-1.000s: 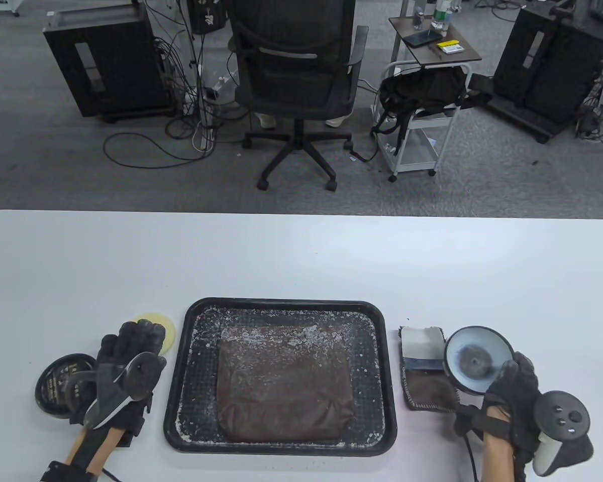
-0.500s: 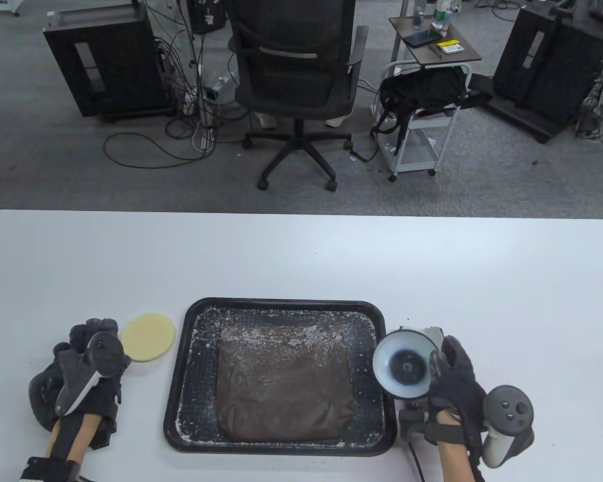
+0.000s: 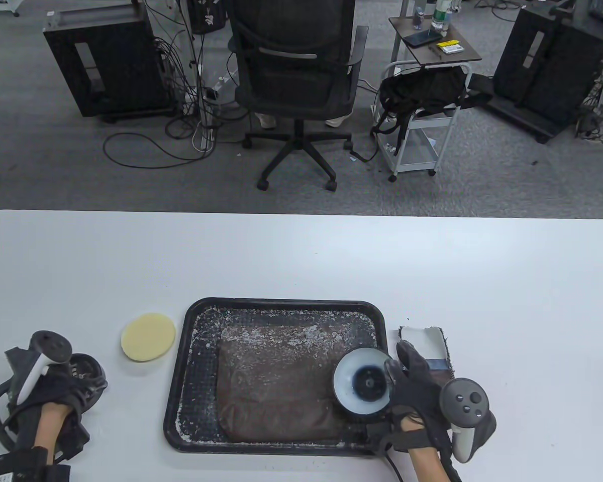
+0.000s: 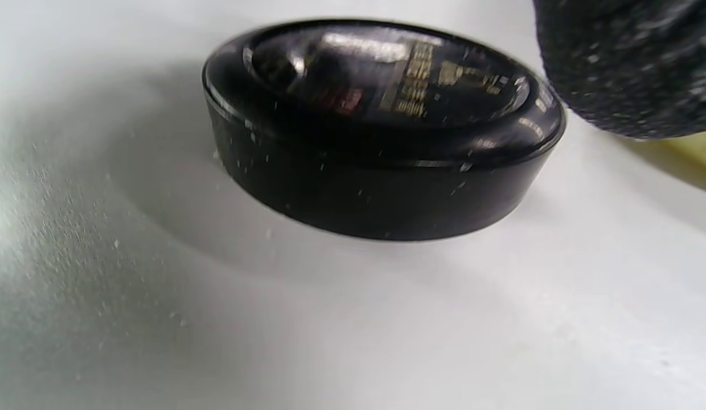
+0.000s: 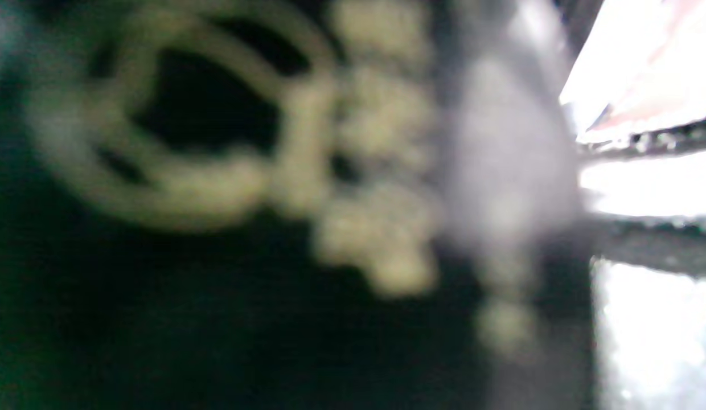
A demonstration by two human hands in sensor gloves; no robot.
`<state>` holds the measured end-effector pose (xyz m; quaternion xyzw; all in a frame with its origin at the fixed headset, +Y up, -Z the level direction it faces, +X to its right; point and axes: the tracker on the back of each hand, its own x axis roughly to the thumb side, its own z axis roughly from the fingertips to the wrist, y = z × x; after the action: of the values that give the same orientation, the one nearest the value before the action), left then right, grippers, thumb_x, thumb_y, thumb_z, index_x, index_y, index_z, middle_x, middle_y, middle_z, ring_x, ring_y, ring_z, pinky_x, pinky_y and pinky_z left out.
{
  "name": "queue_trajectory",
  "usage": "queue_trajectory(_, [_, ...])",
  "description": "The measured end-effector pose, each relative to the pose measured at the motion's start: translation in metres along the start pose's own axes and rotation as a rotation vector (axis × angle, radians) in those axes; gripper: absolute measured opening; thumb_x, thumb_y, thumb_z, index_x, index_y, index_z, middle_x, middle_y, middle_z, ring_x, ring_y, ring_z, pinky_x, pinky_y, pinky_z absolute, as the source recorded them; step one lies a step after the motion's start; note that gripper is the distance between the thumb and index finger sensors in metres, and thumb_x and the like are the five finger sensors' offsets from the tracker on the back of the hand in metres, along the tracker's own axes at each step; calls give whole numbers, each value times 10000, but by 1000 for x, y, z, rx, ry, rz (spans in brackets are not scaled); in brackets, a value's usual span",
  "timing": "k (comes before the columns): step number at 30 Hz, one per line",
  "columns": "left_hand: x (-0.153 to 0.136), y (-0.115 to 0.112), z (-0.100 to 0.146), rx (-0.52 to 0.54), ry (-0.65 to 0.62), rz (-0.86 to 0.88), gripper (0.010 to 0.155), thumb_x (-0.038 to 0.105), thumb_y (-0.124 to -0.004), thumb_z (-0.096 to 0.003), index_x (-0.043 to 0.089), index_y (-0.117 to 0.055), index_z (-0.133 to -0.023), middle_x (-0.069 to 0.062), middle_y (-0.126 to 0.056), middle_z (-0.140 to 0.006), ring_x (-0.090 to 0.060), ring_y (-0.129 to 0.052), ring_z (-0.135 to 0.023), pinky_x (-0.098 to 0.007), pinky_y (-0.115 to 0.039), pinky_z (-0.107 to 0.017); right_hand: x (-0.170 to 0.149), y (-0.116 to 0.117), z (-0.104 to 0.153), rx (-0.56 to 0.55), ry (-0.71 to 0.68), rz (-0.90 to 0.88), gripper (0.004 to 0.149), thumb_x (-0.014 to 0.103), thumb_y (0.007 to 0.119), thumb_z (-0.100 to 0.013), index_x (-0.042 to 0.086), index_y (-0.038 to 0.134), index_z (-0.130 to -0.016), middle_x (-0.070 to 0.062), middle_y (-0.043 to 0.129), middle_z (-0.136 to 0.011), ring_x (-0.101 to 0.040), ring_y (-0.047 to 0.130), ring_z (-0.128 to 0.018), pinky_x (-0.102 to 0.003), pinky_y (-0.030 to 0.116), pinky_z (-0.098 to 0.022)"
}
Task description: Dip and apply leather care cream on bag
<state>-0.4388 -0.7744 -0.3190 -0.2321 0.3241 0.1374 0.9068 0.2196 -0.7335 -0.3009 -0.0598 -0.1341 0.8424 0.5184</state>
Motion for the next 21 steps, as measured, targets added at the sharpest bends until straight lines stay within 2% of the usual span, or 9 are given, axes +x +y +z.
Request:
queue_trajectory(2, [-3, -4, -5, -31, 5, 15, 1167, 707, -850, -189, 370, -96, -1014, -36, -83, -1135, -343, -163, -1093, -574, -328, -818, 1, 3, 2, 18, -3, -3, 675, 451, 772, -430, 33, 704, -955, -264, 713, -932, -284, 1001, -527, -524, 820, -474])
queue_trajectory(7, [-4, -12, -13, -80, 13, 34, 1226, 738, -836, -150, 313, -73, -1010, -74, -82, -1125, -379, -167, -1082, -573, -342, -811, 3, 10, 4, 53, -9, 4, 670, 446, 776, -428, 31, 713, -950, -265, 721, -927, -289, 1002, -521, -528, 818, -472])
queue_trajectory(13, [4, -16, -12, -51, 32, -38, 1244, 746, -848, -148, 275, -88, -1013, -102, -144, -1125, -420, -255, -1083, -572, -399, -808, 3, 14, 5, 79, -5, 4, 666, 444, 783, -425, 24, 726, -940, -270, 736, -915, -293, 1005, -516, -529, 819, -468])
queue_trajectory(21, [7, -15, -11, 1, 10, -25, 1232, 742, -892, -186, 259, -125, -1021, -113, -200, -1130, -440, -367, -1076, -592, -477, -778, 3, 18, 7, 98, 4, -5, 665, 443, 784, -423, 21, 733, -935, -273, 741, -910, -292, 1008, -516, -530, 821, -468])
